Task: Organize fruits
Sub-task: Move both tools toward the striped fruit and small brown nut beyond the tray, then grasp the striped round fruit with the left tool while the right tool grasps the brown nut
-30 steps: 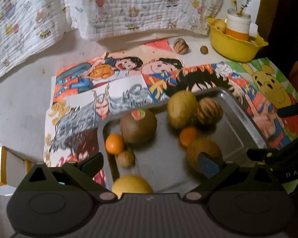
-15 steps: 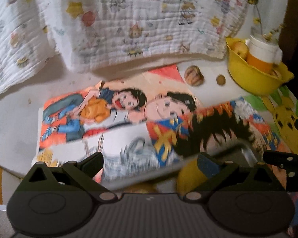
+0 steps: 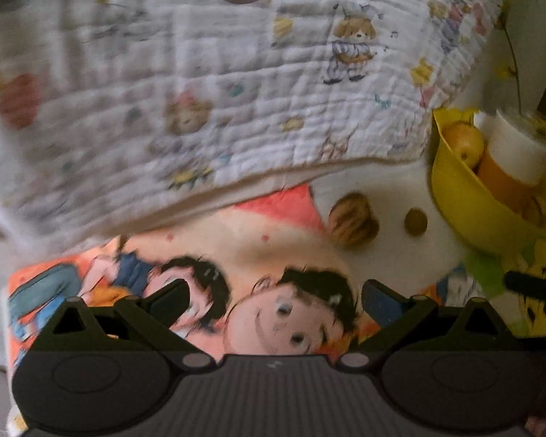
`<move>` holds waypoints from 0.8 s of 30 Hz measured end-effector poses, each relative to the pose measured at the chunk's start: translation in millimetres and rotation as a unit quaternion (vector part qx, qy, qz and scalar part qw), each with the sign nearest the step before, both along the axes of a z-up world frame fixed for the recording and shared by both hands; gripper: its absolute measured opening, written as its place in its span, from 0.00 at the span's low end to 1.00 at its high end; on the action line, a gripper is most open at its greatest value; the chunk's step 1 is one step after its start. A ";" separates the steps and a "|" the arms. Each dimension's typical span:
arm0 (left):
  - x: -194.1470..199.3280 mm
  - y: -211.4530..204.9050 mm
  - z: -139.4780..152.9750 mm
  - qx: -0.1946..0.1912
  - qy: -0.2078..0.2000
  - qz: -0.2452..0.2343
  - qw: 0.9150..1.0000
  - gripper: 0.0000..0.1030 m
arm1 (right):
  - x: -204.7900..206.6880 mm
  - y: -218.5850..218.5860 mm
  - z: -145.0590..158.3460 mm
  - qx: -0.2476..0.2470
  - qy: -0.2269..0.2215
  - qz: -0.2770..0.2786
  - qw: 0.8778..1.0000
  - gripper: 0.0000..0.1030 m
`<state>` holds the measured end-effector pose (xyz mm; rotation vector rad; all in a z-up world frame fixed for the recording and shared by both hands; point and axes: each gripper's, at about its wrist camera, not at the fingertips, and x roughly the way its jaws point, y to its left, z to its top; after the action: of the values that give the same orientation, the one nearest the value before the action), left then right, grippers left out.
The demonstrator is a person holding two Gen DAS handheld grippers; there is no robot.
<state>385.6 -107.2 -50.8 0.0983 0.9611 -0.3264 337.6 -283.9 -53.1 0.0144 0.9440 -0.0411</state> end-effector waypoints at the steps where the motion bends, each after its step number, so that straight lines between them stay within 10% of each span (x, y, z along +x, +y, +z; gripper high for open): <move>1: 6.8 -2.9 -1.6 -0.007 0.003 -0.001 1.000 0.99 | 4.6 1.3 -3.9 -0.007 -0.002 -0.002 1.000 0.80; 11: 53.4 -25.4 -22.7 -0.089 0.056 0.022 0.994 0.99 | 36.9 3.0 -31.5 -0.053 0.001 -0.047 0.997 0.58; 24: 81.5 -40.2 -47.7 -0.118 0.094 0.019 0.988 0.75 | 64.6 -5.0 -50.0 -0.029 -0.011 -0.065 0.997 0.47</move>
<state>467.1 -147.3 -98.5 -0.1698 1.1016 -0.4180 402.2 -288.9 -103.0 0.0219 0.9195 -0.1883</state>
